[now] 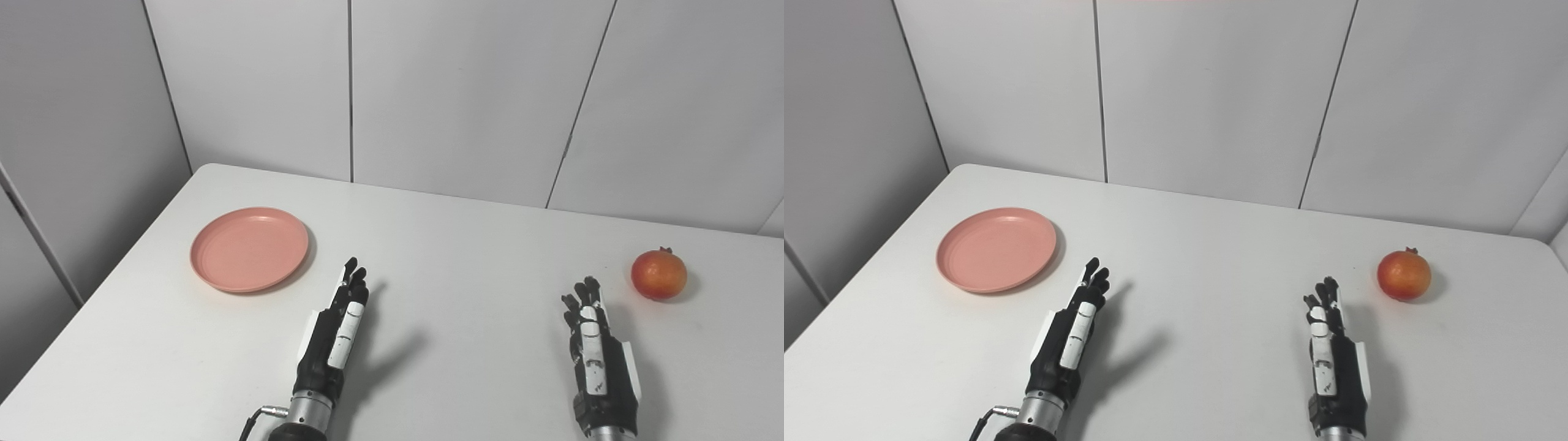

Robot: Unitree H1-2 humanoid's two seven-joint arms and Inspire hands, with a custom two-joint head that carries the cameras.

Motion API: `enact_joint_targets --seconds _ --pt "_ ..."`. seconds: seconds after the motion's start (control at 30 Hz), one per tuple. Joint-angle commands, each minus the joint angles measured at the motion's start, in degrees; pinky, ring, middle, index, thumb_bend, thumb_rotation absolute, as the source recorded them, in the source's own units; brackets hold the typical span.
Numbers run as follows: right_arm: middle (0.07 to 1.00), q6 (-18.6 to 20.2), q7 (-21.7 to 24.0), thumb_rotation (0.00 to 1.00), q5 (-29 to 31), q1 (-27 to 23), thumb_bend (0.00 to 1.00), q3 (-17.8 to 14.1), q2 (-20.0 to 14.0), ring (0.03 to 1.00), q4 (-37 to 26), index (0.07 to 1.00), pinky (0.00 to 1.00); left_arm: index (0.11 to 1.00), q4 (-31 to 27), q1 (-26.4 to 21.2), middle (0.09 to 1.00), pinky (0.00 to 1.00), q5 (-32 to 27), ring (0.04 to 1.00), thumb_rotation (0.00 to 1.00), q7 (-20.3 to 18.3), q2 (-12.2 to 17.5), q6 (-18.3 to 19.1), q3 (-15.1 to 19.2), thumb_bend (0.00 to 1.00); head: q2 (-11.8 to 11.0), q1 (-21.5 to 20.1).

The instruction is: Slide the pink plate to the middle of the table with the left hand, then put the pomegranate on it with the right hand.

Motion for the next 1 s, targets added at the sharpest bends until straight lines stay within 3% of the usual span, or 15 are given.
enact_joint_targets --seconds 0.0,0.23,0.63,0.83,0.97 --pt "0.987 -0.7 1.0 0.93 0.9 2.9 0.67 -1.0 -1.1 0.967 0.8 1.000 1.00 0.990 -3.5 0.3 0.949 1.00 -0.4 0.948 0.94 0.0 -0.6 1.7 -0.7 0.81 0.2 0.1" --pt "0.984 -0.1 0.9 0.91 0.8 3.5 0.69 -0.5 -1.6 0.967 0.5 1.000 1.00 0.986 -9.7 -2.6 0.955 1.00 -2.5 0.953 0.95 0.0 -1.1 6.2 -0.9 0.87 0.2 -0.3" --pt "0.986 -0.1 0.6 0.92 0.0 3.5 0.70 -0.4 -1.6 0.970 1.5 1.000 1.00 0.970 -17.6 -12.2 0.908 0.98 -7.1 0.914 0.99 0.5 0.9 15.3 3.7 0.95 -0.2 -0.2" --pt "0.991 0.2 0.8 0.92 -0.1 3.8 0.71 -0.3 -1.7 0.974 1.3 1.000 1.00 0.934 -17.2 -16.5 0.893 0.94 -7.9 0.883 0.99 1.0 4.0 16.0 7.3 0.99 -0.3 -0.1" --pt "0.990 0.7 0.8 0.91 0.0 3.8 0.70 -0.4 -1.8 0.973 1.1 1.000 1.00 0.923 -14.8 -19.1 0.891 0.92 -8.7 0.872 1.00 1.0 7.3 14.1 10.0 0.96 -0.3 0.0"
